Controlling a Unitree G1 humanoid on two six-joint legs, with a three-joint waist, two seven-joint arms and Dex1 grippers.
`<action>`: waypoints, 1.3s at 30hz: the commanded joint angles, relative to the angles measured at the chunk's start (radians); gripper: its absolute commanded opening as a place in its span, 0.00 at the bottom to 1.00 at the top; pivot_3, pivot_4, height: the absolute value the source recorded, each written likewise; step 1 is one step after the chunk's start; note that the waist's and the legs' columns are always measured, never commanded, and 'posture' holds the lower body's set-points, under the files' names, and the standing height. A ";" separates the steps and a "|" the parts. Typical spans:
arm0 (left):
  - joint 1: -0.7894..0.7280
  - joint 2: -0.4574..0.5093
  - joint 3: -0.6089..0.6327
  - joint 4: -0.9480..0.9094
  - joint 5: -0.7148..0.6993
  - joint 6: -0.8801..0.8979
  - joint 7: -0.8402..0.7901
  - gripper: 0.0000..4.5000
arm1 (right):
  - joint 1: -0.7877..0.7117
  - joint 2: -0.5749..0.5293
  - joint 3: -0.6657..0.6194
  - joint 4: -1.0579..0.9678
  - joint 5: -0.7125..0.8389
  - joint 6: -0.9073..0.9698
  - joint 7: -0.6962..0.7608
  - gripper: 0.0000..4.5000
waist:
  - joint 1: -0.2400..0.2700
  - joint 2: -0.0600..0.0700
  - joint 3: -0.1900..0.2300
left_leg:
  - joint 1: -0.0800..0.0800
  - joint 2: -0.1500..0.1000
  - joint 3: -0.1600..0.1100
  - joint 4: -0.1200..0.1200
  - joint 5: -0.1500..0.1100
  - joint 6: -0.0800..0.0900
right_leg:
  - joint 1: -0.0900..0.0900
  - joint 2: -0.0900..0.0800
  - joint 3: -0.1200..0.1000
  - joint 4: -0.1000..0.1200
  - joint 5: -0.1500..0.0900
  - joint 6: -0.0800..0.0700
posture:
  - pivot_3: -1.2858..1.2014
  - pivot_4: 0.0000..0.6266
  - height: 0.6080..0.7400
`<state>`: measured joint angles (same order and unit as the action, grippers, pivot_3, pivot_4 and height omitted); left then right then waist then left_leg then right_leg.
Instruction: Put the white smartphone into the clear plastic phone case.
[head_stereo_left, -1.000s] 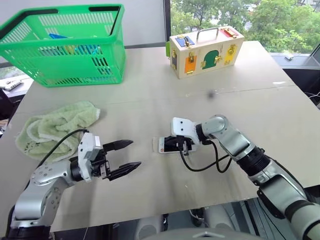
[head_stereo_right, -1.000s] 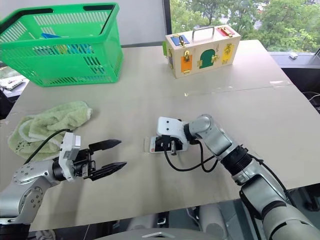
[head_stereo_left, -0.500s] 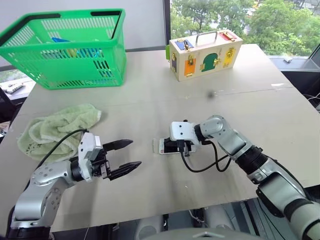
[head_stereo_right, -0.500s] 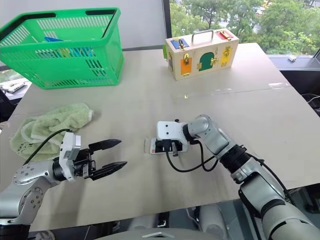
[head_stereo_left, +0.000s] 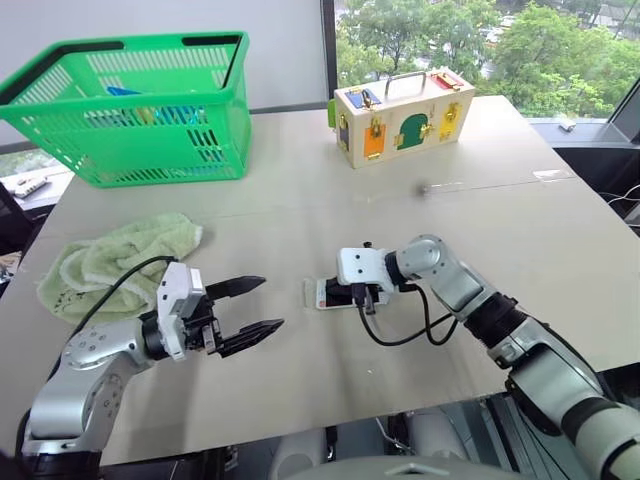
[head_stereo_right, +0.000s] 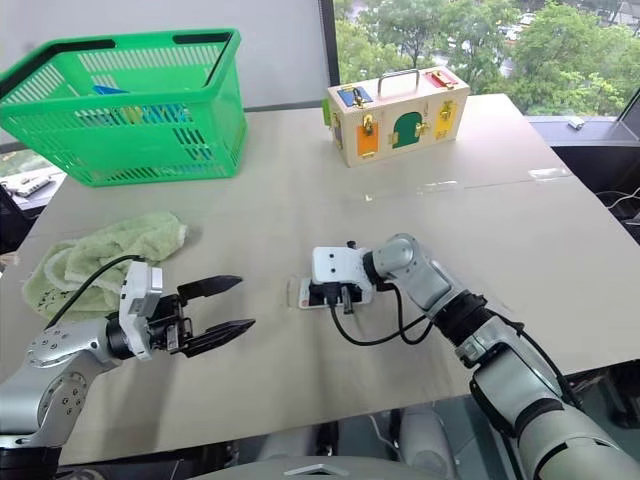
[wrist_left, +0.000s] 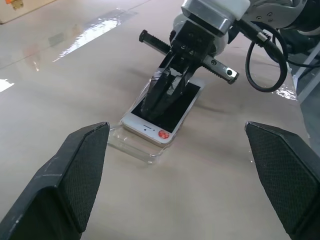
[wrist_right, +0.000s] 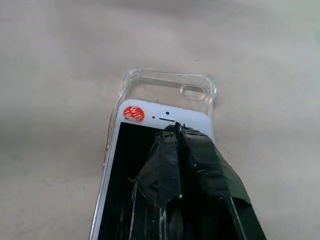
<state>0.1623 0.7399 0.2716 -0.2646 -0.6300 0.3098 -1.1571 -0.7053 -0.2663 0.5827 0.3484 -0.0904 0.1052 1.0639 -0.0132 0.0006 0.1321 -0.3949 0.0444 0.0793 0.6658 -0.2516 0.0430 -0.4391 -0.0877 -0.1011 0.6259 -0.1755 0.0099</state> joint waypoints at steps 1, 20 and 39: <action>0.002 0.019 0.005 -0.028 0.015 -0.006 0.007 1.00 | 0.094 -0.026 0.011 0.089 -0.010 0.149 0.026 0.01 | 0.002 0.001 0.001 | 0.000 0.000 -0.001 0.000 0.000 0.000 | 0.000 0.000 -0.001 0.000 0.000 0.000 | 0.52 0.24 1.00; -0.004 0.013 -0.020 -0.023 0.046 -0.001 0.030 1.00 | 0.055 -0.044 -0.224 -0.314 0.208 0.437 -0.055 0.01 | 0.002 -0.004 0.032 | -0.022 -0.003 -0.004 0.000 -0.002 -0.002 | -0.015 0.002 -0.015 -0.002 -0.002 -0.003 | 0.52 0.24 1.00; 0.003 0.011 -0.016 -0.037 0.037 0.005 0.040 1.00 | 0.006 -0.072 -0.124 -0.231 0.102 0.255 -0.005 0.01 | 0.000 -0.007 0.042 | -0.023 -0.002 -0.006 0.001 -0.002 -0.002 | -0.015 0.004 -0.016 -0.002 -0.002 -0.002 | 0.52 0.24 1.00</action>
<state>0.1620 0.7480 0.2347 -0.2652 -0.5793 0.3191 -1.1226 -0.6982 -0.3467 0.4665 0.1527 -0.0084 0.3992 1.0440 -0.0132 -0.0062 0.1744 -0.4175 0.0426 0.0736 0.6666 -0.2537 0.0407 -0.4543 -0.0837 -0.1176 0.6243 -0.1772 0.0083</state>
